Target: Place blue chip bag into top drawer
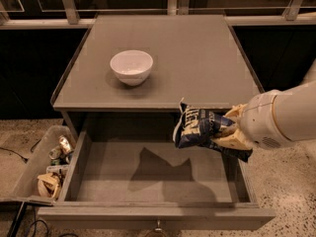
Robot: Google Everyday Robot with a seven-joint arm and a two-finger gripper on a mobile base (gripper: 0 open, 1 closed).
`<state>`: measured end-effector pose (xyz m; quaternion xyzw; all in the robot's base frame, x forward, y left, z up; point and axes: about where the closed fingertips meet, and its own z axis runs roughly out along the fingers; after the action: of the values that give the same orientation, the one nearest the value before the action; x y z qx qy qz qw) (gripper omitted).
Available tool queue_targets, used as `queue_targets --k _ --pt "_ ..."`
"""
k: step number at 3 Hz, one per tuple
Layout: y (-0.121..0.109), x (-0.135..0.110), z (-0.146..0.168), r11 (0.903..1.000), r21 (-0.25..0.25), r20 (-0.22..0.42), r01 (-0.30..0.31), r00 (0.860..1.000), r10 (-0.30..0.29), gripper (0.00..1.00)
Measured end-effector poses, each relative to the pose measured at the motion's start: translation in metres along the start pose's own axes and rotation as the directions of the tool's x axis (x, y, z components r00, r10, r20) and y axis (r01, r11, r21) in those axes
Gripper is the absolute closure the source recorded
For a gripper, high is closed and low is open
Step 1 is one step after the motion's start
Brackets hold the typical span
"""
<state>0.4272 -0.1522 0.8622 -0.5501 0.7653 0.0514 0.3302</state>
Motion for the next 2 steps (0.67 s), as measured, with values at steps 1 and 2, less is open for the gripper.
queue_targets --k 1,2 --pt "0.006 0.004 0.029 0.9995 -0.030 -0.007 -0.011 1.000 0.010 1.00" --pt "0.010 0.023 0.074 0.9975 -0.054 -0.040 -0.047 0.998 0.044 1.00"
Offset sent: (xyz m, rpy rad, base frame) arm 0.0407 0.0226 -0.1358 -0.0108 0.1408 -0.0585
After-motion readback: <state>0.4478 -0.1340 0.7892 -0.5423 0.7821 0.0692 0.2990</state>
